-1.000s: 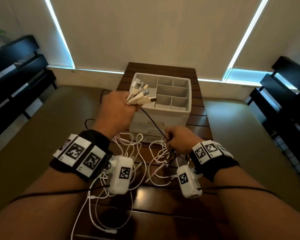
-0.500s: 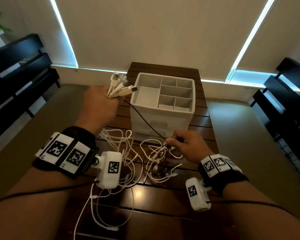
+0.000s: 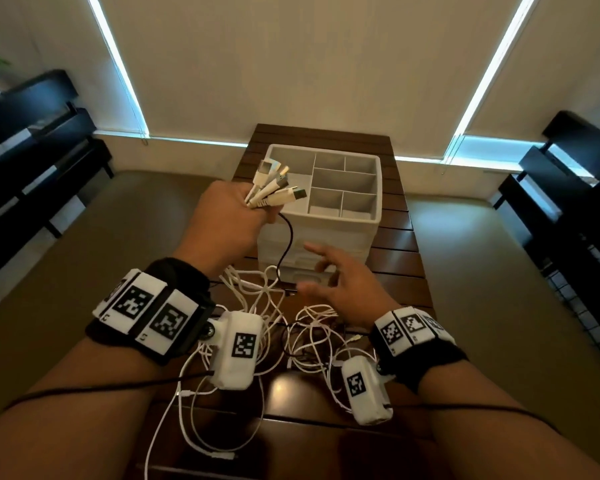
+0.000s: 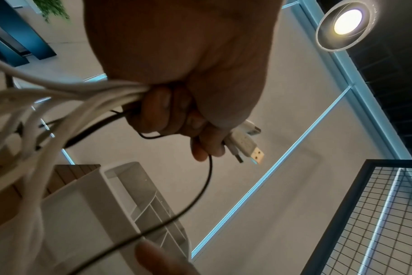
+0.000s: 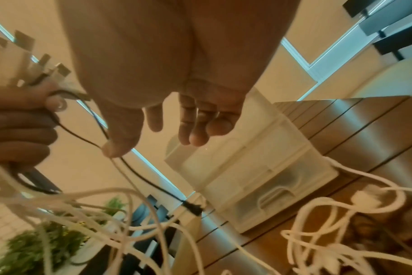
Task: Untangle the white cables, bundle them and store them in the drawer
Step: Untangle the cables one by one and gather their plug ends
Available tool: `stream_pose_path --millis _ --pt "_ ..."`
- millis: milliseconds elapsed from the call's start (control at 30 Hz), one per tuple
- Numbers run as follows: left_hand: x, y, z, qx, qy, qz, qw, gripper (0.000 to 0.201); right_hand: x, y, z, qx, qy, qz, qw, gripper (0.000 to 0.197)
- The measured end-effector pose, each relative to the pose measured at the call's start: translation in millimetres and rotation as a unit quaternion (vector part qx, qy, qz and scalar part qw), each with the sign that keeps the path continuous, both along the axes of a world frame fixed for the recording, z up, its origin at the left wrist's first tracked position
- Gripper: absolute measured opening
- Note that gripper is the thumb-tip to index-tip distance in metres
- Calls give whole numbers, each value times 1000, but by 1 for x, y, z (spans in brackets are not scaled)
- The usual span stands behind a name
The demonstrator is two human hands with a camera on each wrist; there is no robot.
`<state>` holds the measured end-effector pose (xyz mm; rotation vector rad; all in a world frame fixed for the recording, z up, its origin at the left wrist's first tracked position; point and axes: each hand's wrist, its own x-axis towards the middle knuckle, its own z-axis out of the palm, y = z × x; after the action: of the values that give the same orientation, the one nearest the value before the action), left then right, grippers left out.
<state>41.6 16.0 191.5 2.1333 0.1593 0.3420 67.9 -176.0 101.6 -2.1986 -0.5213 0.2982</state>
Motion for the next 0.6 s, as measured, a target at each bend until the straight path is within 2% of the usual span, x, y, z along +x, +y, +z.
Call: stream_pose_path --millis 100,167,200,233,300,333,433,533,600 --pt "-8 4 7 33 39 -42 998 16 0 9 18 13 -22 24 999 7" --pt "-14 10 14 45 50 -53 996 25 -3 5 29 70 8 35 997 6" --pt "-16 14 16 36 49 -51 997 29 -5 1 34 114 43 43 992 12" --pt "-17 17 16 23 44 -46 998 29 -8 -1 38 154 83 55 983 26" --pt "-20 18 16 19 33 -48 998 18 -15 3 45 186 115 68 973 48" --pt "-20 15 14 26 34 -56 998 11 -16 9 46 180 96 64 977 48" --pt "-23 5 8 47 60 -87 993 5 -14 25 42 126 -4 56 990 22" --pt "-26 11 8 44 76 -77 993 9 -14 21 41 119 0 67 991 9" --pt "-27 24 15 59 59 -33 996 11 -16 10 43 123 20 65 990 4"
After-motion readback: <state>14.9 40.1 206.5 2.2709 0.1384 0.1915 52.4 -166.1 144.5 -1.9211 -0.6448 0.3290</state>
